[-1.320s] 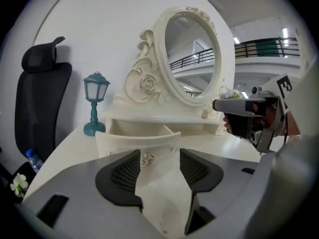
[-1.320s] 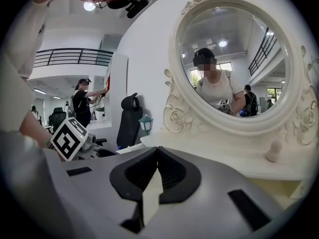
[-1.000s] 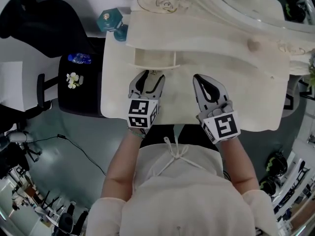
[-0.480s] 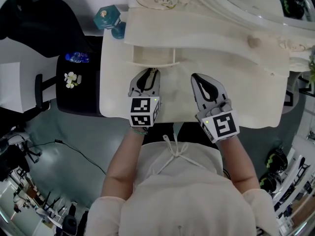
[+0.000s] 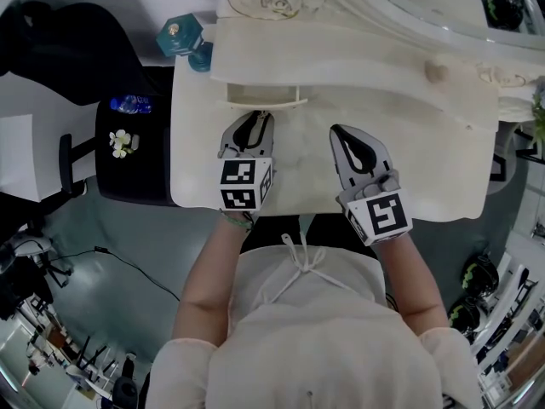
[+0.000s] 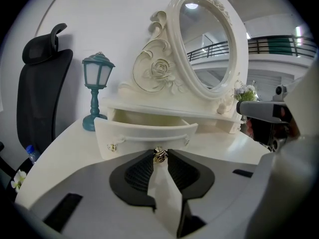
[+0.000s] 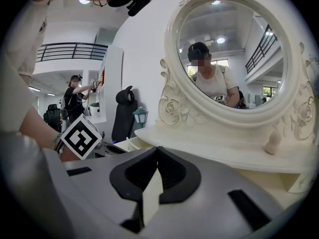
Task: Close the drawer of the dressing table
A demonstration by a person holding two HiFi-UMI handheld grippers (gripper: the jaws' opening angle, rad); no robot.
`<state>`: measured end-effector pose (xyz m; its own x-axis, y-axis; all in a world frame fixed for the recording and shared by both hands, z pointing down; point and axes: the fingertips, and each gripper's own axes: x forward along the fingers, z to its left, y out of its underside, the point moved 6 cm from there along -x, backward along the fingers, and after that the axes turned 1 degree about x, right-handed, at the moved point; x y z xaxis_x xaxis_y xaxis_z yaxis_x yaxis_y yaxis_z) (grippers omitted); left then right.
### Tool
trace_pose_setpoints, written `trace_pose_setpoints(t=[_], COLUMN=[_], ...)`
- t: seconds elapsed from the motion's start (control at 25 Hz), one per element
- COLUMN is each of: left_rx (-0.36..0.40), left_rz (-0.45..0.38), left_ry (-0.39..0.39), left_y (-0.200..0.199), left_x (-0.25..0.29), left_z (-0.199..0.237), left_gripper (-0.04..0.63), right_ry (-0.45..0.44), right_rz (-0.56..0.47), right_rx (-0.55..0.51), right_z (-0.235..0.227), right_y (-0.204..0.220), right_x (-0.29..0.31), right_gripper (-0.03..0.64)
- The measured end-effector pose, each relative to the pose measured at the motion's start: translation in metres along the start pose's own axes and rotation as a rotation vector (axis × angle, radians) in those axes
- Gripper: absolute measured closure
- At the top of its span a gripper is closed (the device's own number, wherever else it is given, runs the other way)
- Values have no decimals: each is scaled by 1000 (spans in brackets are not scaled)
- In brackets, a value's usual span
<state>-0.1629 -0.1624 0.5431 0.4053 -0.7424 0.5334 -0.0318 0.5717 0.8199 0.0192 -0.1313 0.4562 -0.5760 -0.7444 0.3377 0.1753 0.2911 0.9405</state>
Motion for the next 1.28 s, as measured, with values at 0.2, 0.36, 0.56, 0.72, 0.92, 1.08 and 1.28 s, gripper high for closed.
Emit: trace_pose_setpoints(t=[0.2,0.36,0.56,0.72,0.92,1.08,1.28], left_rx=[16,23,40,43,25,16,13], left_rz=[-1,-3,3,1,-1,5,-3], left_ry=[2,-7,2,11,18,20,22], left_y=[-5,-11,-18,-22,-28,-32,-34], left_x=[7,15,24,27,34,39,41], left_z=[3,8,16,17,19,22,22], left_gripper=[491,491,491,491,491,491,489], right_ry=[19,28,57,66,67,73,85], right_rz=[-3,-8,-8,-15,-10,-10,4], right_rx=[5,8,2,2,-13,-17,-5], right_z=[-6,-9,-13,-18,-17,-19,-26], right_y=[-1,-2,-6,-10,-14,-17,-17], right_x=[5,9,12,17,22,24,24], right_gripper=[611,611,611,611,611,611,611])
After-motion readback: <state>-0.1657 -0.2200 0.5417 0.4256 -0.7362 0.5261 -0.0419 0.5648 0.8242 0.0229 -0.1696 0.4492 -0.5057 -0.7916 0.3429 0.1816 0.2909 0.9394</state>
